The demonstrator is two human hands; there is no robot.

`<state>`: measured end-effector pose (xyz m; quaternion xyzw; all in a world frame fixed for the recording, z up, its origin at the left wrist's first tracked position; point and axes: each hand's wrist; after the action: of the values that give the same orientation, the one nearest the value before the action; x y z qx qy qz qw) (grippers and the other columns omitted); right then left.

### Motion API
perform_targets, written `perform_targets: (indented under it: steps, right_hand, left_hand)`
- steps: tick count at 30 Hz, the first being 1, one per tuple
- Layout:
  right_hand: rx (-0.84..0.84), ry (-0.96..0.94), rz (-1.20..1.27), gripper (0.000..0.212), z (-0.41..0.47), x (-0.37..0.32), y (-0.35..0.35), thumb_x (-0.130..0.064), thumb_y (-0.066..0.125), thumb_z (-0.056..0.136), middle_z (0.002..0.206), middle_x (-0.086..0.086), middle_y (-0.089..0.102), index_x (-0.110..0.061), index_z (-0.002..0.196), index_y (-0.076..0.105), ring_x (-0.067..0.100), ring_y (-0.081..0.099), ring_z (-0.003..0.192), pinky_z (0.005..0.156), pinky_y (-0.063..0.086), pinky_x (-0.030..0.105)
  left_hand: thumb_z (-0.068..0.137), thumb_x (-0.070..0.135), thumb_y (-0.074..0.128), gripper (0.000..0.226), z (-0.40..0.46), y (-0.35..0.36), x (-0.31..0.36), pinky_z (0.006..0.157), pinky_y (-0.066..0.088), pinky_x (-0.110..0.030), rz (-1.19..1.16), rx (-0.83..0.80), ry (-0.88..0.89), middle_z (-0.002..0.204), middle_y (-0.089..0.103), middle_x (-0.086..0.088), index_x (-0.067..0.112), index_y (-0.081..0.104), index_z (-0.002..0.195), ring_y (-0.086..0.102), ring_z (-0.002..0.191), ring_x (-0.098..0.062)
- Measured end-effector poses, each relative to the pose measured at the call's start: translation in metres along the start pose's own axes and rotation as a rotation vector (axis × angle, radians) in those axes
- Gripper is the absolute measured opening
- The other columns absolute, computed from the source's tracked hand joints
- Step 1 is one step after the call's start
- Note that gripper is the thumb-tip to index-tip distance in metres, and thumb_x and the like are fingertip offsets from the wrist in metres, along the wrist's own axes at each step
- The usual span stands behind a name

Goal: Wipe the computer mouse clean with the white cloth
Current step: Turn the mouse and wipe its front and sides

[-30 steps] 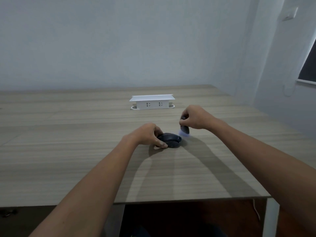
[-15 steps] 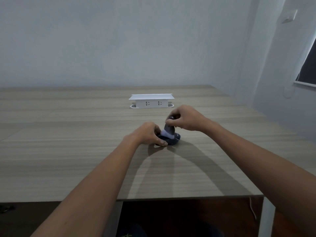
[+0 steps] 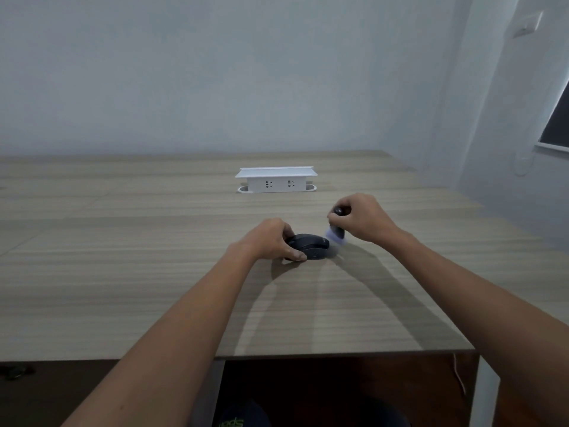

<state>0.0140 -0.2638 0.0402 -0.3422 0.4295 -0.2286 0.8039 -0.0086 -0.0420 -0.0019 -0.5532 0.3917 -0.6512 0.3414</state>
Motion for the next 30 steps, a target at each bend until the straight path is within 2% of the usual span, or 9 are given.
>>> perform_targets:
  steps: [2, 4, 9, 11, 13, 18, 22, 27, 30]
  right_hand:
    - [0.001, -0.021, 0.114, 0.012, -0.001, -0.003, -0.001, -0.019, 0.07, 0.085, 0.051, -0.017, 0.061, -0.015, 0.076, 0.076, -0.006, 0.054, 0.047, 0.049, 0.037, 0.005]
    - [-0.037, -0.024, 0.186, 0.013, -0.003, -0.005, 0.001, -0.02, 0.071, 0.087, 0.052, -0.014, 0.06, -0.012, 0.081, 0.078, -0.003, 0.05, 0.044, 0.046, 0.036, 0.007]
    - [-0.011, -0.003, -0.013, 0.012, 0.003, 0.002, 0.0, -0.016, 0.069, 0.082, 0.061, -0.008, 0.067, -0.014, 0.075, 0.077, -0.001, 0.055, 0.054, 0.057, 0.041, 0.016]
    - [-0.027, -0.014, 0.121, 0.011, 0.001, 0.0, 0.001, -0.021, 0.071, 0.085, 0.06, -0.009, 0.064, -0.014, 0.079, 0.078, 0.001, 0.052, 0.047, 0.05, 0.04, 0.012]
    - [-0.068, -0.004, 0.231, 0.013, -0.002, -0.002, 0.003, -0.022, 0.072, 0.087, 0.058, -0.006, 0.062, -0.011, 0.085, 0.079, 0.001, 0.047, 0.042, 0.045, 0.039, 0.015]
    - [-0.005, 0.02, -0.014, 0.013, 0.0, 0.01, -0.001, -0.013, 0.068, 0.081, 0.061, -0.007, 0.066, -0.01, 0.074, 0.078, -0.003, 0.055, 0.052, 0.056, 0.04, 0.012]
    - [-0.034, -0.028, 0.197, 0.011, -0.005, 0.003, 0.002, -0.019, 0.07, 0.087, 0.06, -0.008, 0.063, -0.012, 0.083, 0.078, -0.001, 0.051, 0.043, 0.045, 0.039, 0.01]
    - [0.045, 0.01, 0.055, 0.012, 0.0, 0.004, 0.005, -0.013, 0.067, 0.083, 0.067, -0.004, 0.071, -0.011, 0.078, 0.078, -0.005, 0.056, 0.053, 0.054, 0.039, 0.008]
    - [-0.014, -0.046, 0.186, 0.011, -0.001, -0.007, 0.005, -0.016, 0.069, 0.086, 0.061, -0.01, 0.064, -0.011, 0.082, 0.078, -0.003, 0.053, 0.046, 0.05, 0.04, 0.01]
  left_hand:
    - [0.063, 0.049, 0.086, 0.052, 0.0, -0.001, 0.0, 0.066, 0.047, -0.03, -0.005, -0.012, -0.01, 0.088, 0.074, -0.003, 0.014, 0.075, 0.1, 0.062, 0.077, -0.018]
    - [0.062, 0.05, 0.086, 0.052, 0.0, -0.001, 0.0, 0.064, 0.045, -0.029, -0.007, -0.014, -0.012, 0.085, 0.073, -0.002, 0.014, 0.076, 0.098, 0.062, 0.076, -0.017]
    - [0.062, 0.052, 0.086, 0.051, -0.001, -0.001, 0.001, 0.064, 0.046, -0.03, -0.001, -0.006, -0.013, 0.082, 0.073, -0.002, 0.015, 0.076, 0.096, 0.062, 0.075, -0.017]
    - [0.06, 0.054, 0.085, 0.053, 0.0, -0.001, 0.001, 0.067, 0.05, -0.036, 0.007, -0.003, -0.02, 0.083, 0.074, -0.004, 0.015, 0.076, 0.094, 0.065, 0.078, -0.021]
    - [0.058, 0.057, 0.085, 0.055, 0.0, 0.0, -0.001, 0.068, 0.052, -0.038, 0.015, 0.009, -0.024, 0.082, 0.074, -0.005, 0.015, 0.076, 0.092, 0.068, 0.08, -0.024]
    - [0.055, 0.057, 0.086, 0.056, -0.001, 0.001, 0.001, 0.075, 0.056, -0.042, 0.004, 0.034, -0.042, 0.082, 0.075, -0.003, 0.015, 0.076, 0.091, 0.069, 0.081, -0.021]
    - [0.052, 0.061, 0.085, 0.059, -0.002, 0.002, 0.001, 0.072, 0.055, -0.042, 0.012, 0.047, -0.061, 0.08, 0.073, -0.003, 0.015, 0.075, 0.088, 0.068, 0.08, -0.023]
    - [0.052, 0.063, 0.084, 0.064, -0.006, 0.006, 0.002, 0.067, 0.053, -0.038, 0.005, 0.099, -0.08, 0.079, 0.071, -0.001, 0.014, 0.075, 0.091, 0.066, 0.077, -0.021]
    - [0.053, 0.064, 0.083, 0.063, -0.007, 0.008, 0.003, 0.062, 0.047, -0.034, 0.032, 0.133, -0.084, 0.076, 0.065, 0.001, 0.013, 0.074, 0.09, 0.061, 0.073, -0.02]
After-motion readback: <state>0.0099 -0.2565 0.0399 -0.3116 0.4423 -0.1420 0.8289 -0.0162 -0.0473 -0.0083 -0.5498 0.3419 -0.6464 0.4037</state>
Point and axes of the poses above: each hand's wrist, its own z-axis towards the middle knuckle, its own y-axis out of the palm, x = y × z
